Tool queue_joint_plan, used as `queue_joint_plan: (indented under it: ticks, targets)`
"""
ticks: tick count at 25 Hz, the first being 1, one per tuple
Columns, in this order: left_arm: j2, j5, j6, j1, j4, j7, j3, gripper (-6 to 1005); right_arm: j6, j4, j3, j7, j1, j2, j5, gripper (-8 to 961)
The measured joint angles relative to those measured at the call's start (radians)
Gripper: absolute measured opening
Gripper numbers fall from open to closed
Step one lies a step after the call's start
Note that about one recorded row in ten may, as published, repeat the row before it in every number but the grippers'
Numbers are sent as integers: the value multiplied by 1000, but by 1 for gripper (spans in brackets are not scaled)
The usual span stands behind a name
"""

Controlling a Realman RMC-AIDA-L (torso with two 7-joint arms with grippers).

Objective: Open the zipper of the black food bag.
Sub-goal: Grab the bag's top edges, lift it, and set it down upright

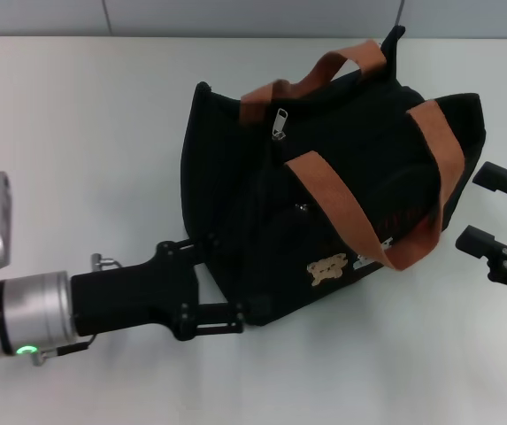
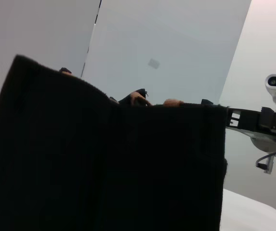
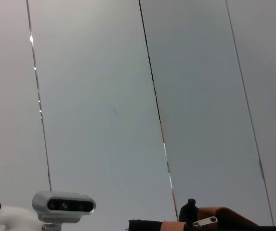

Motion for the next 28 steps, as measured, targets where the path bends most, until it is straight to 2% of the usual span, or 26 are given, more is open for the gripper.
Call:
queue_joint_plan:
  ticks: [6, 9, 12, 14, 19, 28]
  targets:
    - [-4, 0, -40, -56, -65, 3, -1, 829, 4, 0, 10, -1, 8, 5, 7, 823]
    - [-5, -11, -108, -89, -114, 4, -4, 829, 12, 0, 11, -1, 13, 6, 11, 821]
    - [-5, -40, -133, -94, -131, 9, -5, 828, 16, 5, 11, -1, 15, 6, 11, 820]
    - [-5, -118, -163, -88, -153, 45, -6, 828, 23, 16, 11, -1, 18, 7, 14, 819]
    - [-5, -212, -172, -65, -162, 108, -6, 829, 25, 18, 12, -1, 24, 7, 21, 817]
    - [-5, -253, -213, -72, -163, 145, -4, 830, 26, 18, 12, -1, 18, 7, 51, 814]
